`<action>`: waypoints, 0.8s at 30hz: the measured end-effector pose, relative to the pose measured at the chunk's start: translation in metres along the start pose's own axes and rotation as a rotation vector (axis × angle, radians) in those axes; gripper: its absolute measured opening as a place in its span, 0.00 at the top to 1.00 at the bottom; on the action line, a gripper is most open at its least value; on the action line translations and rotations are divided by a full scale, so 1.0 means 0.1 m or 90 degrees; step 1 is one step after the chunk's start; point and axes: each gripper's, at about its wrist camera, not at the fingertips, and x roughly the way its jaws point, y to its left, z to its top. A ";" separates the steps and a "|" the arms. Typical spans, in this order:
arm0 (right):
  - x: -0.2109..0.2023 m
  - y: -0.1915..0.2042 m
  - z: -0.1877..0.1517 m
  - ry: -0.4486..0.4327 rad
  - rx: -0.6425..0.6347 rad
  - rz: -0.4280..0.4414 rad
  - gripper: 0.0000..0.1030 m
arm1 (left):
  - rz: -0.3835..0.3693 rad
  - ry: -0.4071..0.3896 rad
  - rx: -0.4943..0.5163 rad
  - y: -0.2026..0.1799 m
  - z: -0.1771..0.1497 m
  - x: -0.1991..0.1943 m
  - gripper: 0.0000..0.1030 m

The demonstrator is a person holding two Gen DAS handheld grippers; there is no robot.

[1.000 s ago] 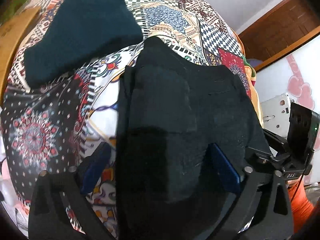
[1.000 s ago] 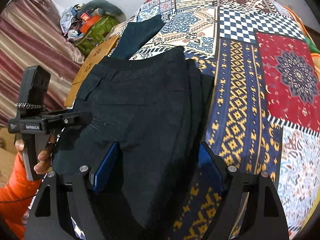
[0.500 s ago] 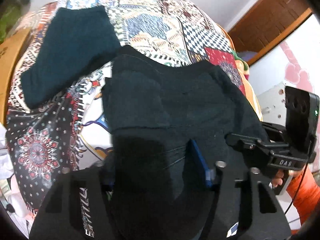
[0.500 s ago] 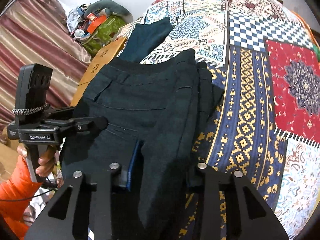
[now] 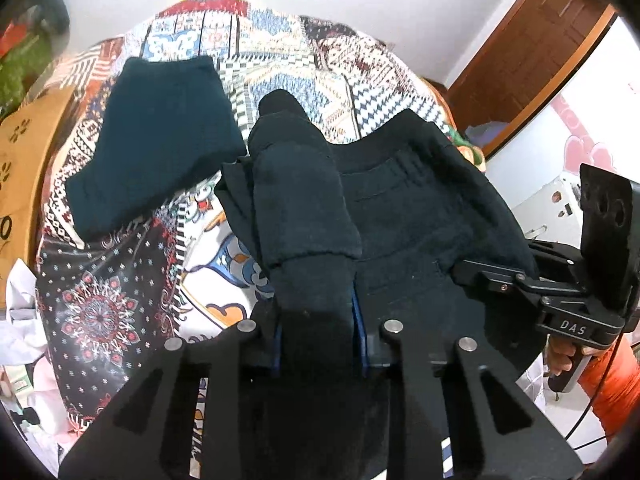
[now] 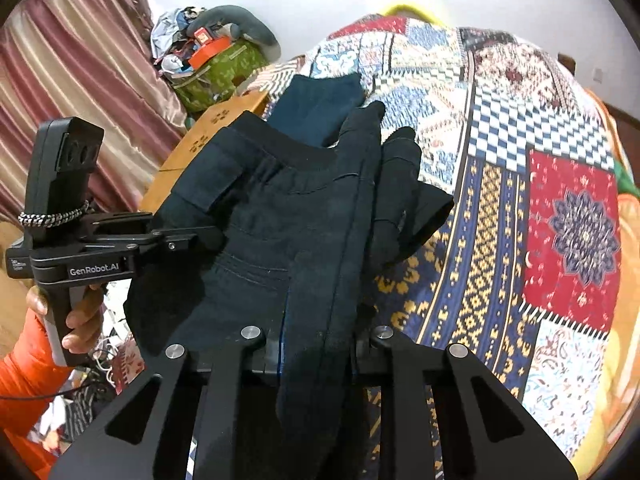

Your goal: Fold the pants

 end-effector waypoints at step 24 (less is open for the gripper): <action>0.48 0.39 1.42 -0.110 -0.102 0.028 0.82 | 0.053 -0.194 -0.051 1.14 1.07 -0.71 0.75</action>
